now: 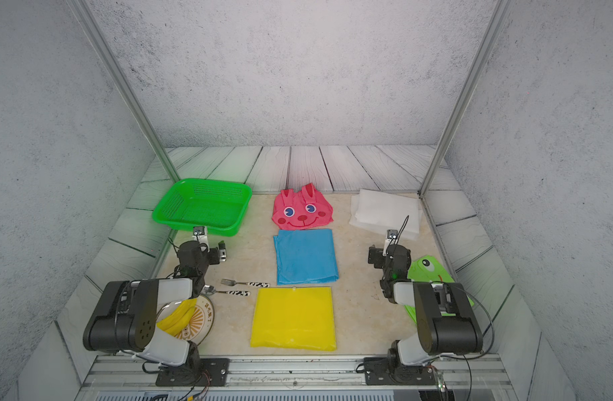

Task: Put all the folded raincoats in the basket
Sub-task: Pick up the raincoat from the center of the board.

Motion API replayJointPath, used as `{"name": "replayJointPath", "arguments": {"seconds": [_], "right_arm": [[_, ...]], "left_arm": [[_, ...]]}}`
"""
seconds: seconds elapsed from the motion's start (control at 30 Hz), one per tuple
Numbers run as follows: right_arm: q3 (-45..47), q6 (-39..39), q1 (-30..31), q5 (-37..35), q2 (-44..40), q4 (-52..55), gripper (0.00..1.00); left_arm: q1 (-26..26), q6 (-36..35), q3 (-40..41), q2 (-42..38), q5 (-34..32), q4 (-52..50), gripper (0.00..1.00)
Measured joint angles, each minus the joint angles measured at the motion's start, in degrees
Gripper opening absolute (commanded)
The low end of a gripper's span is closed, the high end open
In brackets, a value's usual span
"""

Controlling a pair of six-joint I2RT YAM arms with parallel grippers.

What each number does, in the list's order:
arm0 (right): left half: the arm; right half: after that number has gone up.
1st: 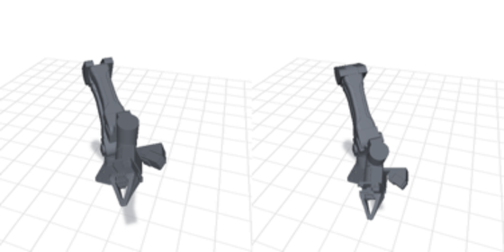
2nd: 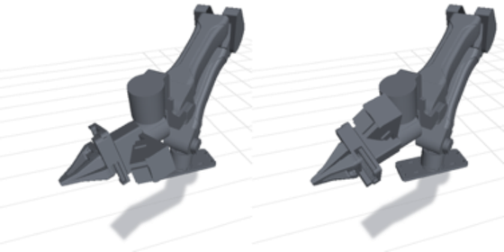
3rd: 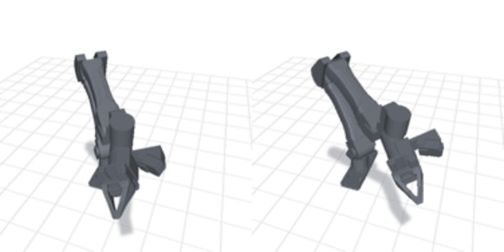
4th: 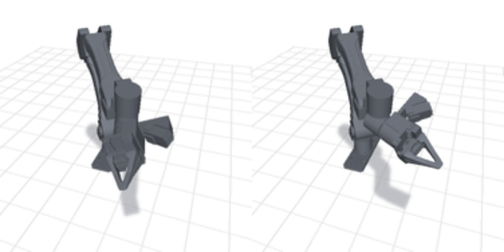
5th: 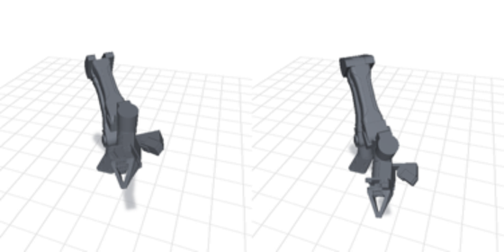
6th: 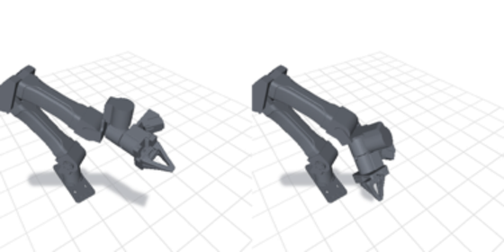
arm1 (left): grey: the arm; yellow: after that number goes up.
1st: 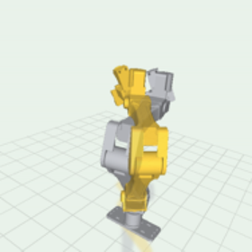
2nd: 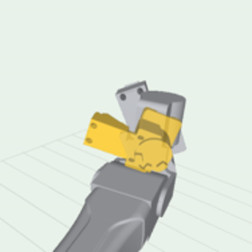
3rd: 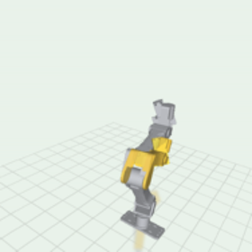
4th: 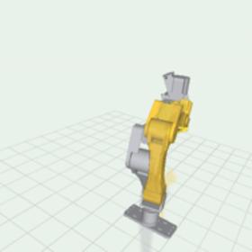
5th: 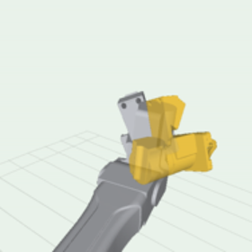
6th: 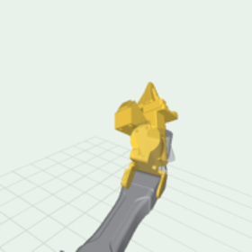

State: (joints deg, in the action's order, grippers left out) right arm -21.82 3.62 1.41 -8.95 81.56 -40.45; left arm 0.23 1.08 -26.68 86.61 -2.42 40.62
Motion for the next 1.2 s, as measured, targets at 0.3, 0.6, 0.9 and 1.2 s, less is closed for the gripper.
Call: {"name": "replayJointPath", "arguments": {"seconds": [0.3, 0.6, 0.9, 1.2], "right_arm": [[-20.4, 10.4, 0.0, -3.5, -24.2, 37.2, 1.0], [-20.5, 28.0, -0.1, 6.0, -35.8, 52.1, 1.0], [-8.5, 32.3, 10.2, 15.3, -28.6, 48.8, 1.0], [-11.9, 29.4, 18.9, 11.4, -23.9, 47.1, 1.0]], "left_arm": [[0.0, -1.2, -9.8, -15.4, 10.6, -23.0, 0.99], [0.0, -9.0, -31.7, -17.0, 22.5, -58.3, 1.0], [0.0, -10.1, -36.5, -14.2, 22.2, -76.4, 0.99], [-0.2, -9.9, -50.2, -0.7, 20.2, -81.2, 1.0]]}}
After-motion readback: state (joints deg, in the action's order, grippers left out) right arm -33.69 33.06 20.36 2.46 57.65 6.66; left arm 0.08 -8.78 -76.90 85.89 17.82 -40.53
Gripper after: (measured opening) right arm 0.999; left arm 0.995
